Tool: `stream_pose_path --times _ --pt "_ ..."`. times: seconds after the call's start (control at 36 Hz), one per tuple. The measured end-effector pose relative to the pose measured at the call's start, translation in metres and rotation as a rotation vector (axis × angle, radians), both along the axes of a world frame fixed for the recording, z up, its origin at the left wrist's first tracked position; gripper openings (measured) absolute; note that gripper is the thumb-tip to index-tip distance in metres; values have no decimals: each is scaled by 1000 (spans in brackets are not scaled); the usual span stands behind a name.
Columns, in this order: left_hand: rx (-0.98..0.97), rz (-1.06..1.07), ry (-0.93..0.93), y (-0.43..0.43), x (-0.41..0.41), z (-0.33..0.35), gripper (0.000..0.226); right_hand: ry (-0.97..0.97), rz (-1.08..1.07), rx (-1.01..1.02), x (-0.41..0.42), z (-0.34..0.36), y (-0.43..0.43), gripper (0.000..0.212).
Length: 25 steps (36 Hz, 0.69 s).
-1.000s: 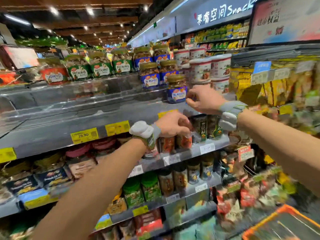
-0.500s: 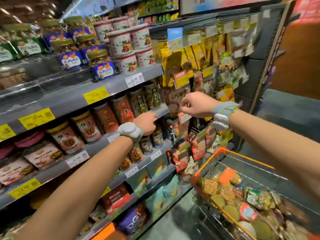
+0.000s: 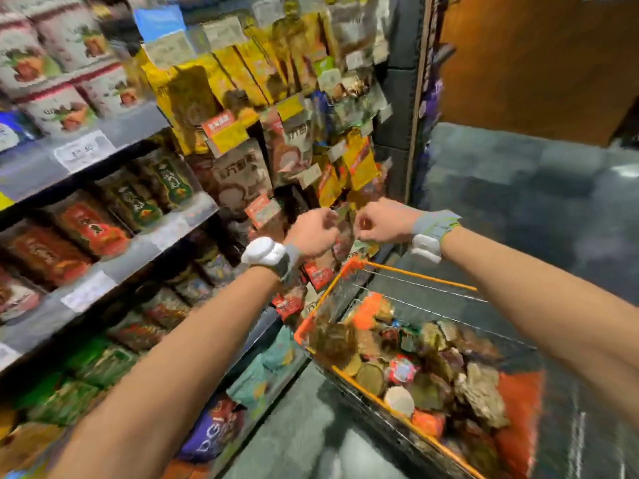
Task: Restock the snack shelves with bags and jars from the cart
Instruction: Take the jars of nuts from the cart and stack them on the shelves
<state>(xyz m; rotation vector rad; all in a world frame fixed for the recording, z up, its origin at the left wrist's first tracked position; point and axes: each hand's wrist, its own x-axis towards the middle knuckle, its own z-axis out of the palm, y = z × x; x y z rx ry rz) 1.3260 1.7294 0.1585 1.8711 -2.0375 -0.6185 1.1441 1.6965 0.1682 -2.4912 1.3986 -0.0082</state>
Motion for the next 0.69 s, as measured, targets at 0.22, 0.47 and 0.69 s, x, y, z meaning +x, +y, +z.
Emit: stream_pose_path --times 0.22,0.47,0.69 --pt "104 -159 15 -75 -59 -59 35 21 -272 254 -62 -63 -36 37" --pt "322 -396 -45 -149 -99 -150 59 11 -477 423 -89 -151 -69 26" --pt "440 -550 -51 -162 -139 -227 38 26 -636 547 -133 -236 -53 23"
